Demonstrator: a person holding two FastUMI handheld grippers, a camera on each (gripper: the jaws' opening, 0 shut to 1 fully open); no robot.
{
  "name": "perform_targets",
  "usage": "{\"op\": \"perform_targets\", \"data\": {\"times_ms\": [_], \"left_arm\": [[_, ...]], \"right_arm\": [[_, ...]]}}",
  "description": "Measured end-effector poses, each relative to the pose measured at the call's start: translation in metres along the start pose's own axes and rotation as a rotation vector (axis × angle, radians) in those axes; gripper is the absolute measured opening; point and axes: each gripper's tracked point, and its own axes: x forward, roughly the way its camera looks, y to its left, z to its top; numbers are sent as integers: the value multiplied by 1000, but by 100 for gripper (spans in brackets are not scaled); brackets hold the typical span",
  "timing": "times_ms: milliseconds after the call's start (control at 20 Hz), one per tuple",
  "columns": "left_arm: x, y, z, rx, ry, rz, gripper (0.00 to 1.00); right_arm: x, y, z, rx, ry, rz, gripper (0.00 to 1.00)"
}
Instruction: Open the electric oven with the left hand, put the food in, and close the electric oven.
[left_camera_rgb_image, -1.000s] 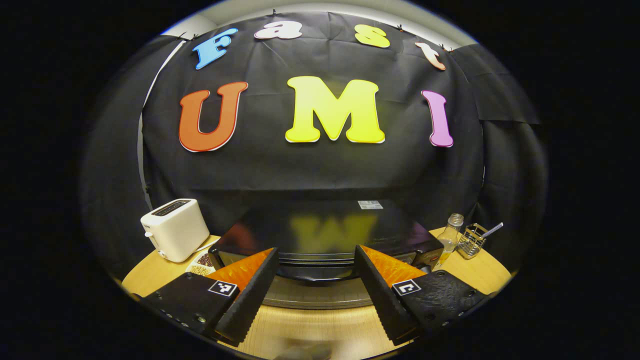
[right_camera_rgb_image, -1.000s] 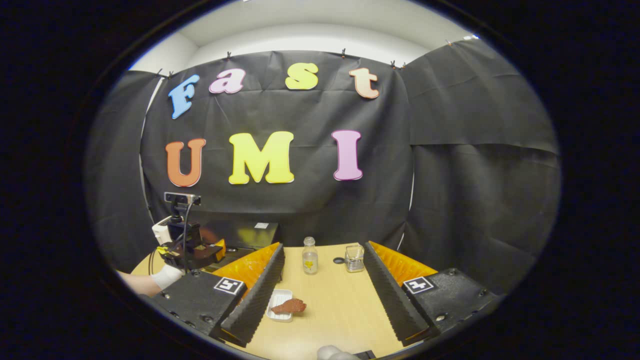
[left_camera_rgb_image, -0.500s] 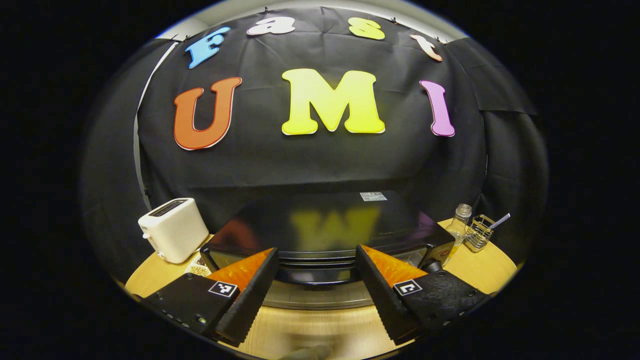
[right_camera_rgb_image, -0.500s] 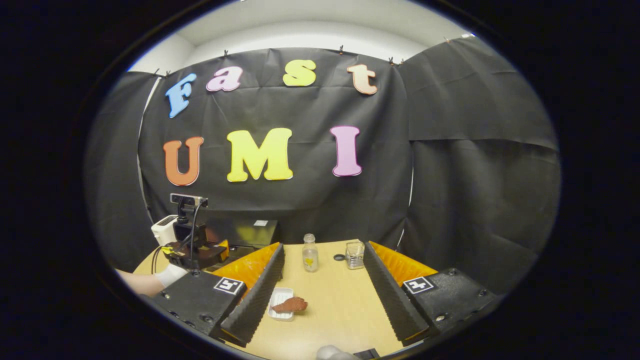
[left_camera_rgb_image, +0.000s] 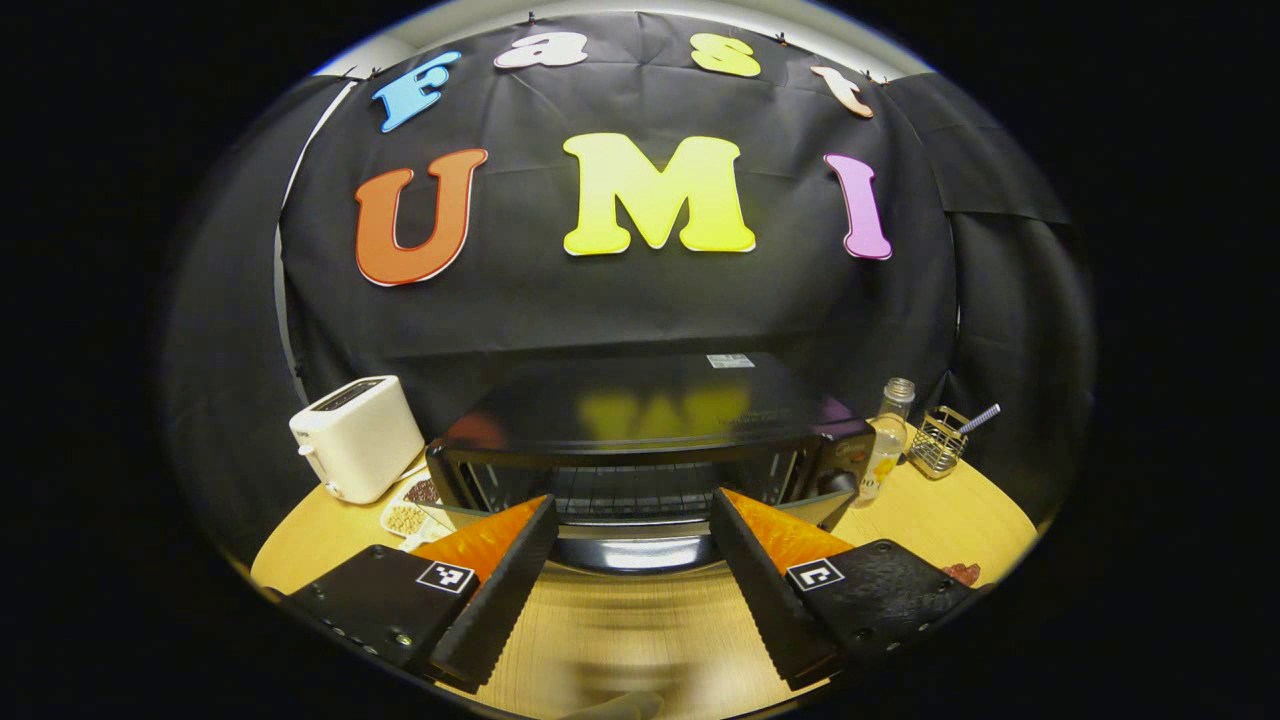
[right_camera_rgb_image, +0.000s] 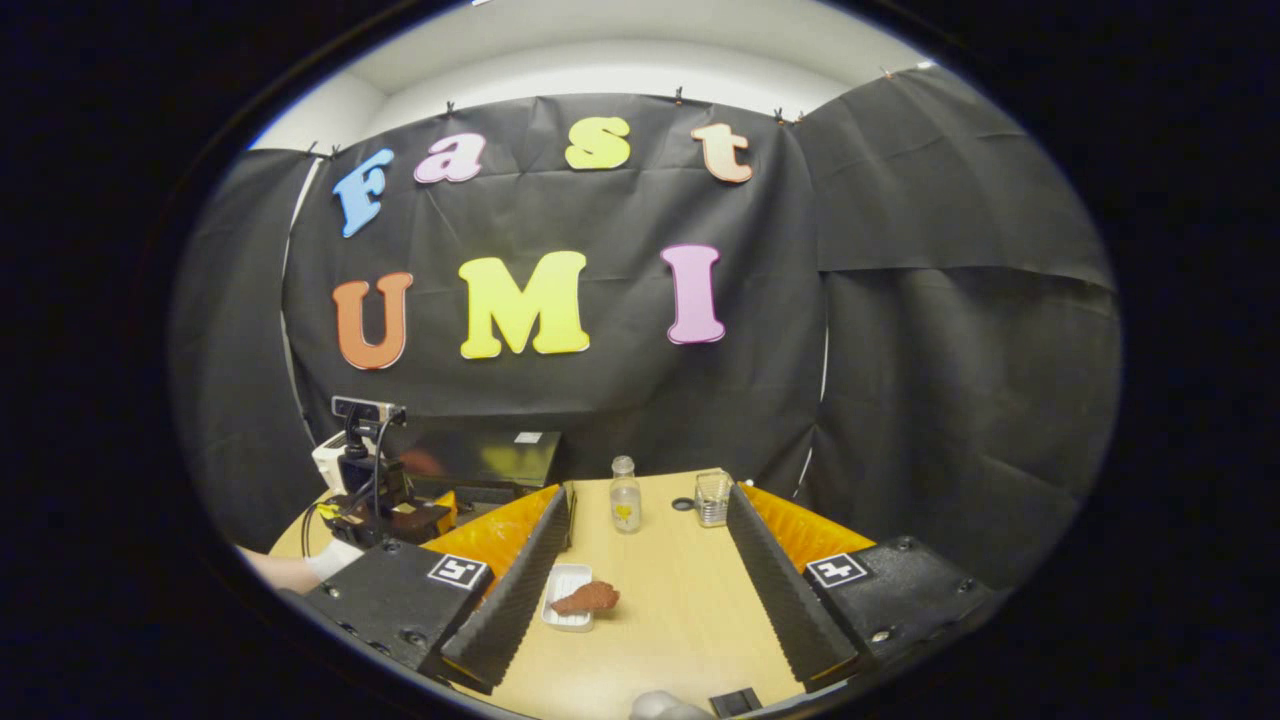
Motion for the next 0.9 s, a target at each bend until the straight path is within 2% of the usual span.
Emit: {"op": "perform_targets", "data": {"times_ms": [100,250,350,400,500,700,750,800,900], "left_arm": [[-13,-1,-13,-2,16,-7,98],[-32,-3,-43,-2,59,-22,98],[-42,-3,-60,8,77,-23,97],[-46,-2,-71,4,93,-23,97],[-53,-3,-92,-6,134,-23,97],[-52,-2,-119,12,178,-25,97],[-57,-5,-129,2,204,-25,97],[-58,-6,-135,-6,218,-24,97],[-57,-7,-141,-14,240,-24,97]], "right_arm": [[-2,1,-4,0,10,10,100],[-3,3,-11,-4,23,22,100],[-5,2,-14,-7,31,23,96],[-5,3,-15,-11,39,24,100],[-8,2,-17,-15,42,22,100],[-11,-1,-23,-31,56,14,100],[-12,-4,-26,-36,60,7,96],[-12,-6,-28,-39,65,3,100],[-13,-7,-36,-47,85,-5,100]]}}
